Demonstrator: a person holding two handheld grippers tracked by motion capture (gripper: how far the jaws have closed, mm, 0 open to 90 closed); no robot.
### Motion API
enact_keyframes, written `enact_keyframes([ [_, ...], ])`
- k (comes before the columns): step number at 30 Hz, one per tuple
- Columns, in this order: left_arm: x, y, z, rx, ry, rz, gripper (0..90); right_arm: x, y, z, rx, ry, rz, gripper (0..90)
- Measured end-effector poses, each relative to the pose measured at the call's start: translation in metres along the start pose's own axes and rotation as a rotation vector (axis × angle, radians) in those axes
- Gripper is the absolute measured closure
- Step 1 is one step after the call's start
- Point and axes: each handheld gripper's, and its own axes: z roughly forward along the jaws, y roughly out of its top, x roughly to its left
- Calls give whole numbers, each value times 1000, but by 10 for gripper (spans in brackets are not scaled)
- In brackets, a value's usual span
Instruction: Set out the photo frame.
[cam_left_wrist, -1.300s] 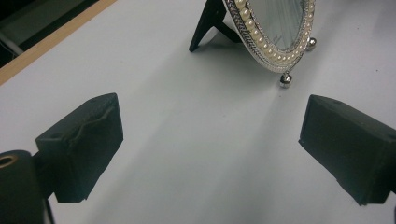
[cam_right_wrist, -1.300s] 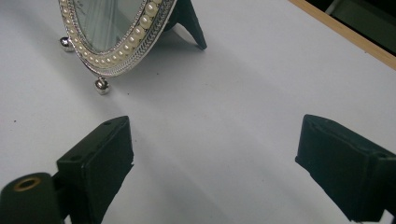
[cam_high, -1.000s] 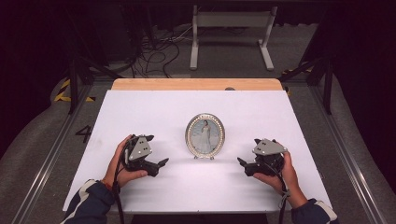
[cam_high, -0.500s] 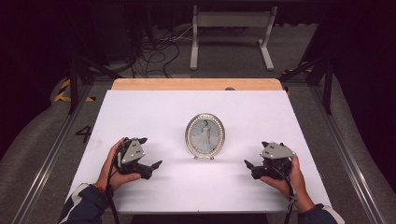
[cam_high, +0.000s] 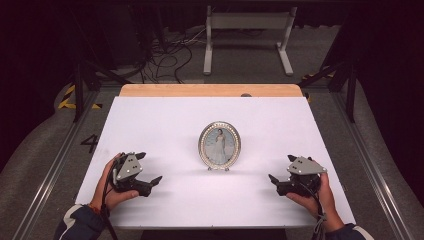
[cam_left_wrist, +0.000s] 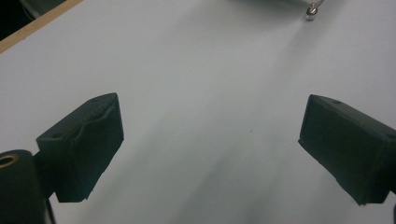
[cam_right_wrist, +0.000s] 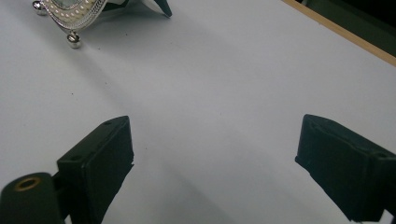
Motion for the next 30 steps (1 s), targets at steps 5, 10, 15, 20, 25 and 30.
enact_keyframes([
  [5, 3, -10, -7, 20, 19, -7, 69, -4, -7, -4, 2, -13, 19, 106],
  [10, 5, -20, -13, 24, 23, -30, 69, -9, -16, -10, 3, -22, 30, 104],
  [15, 9, -30, -24, 16, 27, -57, 69, -14, -26, -15, 12, -28, 63, 103],
  [20, 12, -41, -35, -3, 40, -106, 73, -18, -36, -19, 21, -36, 91, 101],
  [25, 13, -45, -37, -11, 47, -121, 74, -21, -46, -20, 34, -32, 111, 100],
  [30, 10, -43, -36, -10, 46, -114, 74, -21, -47, -22, 25, -33, 112, 98],
])
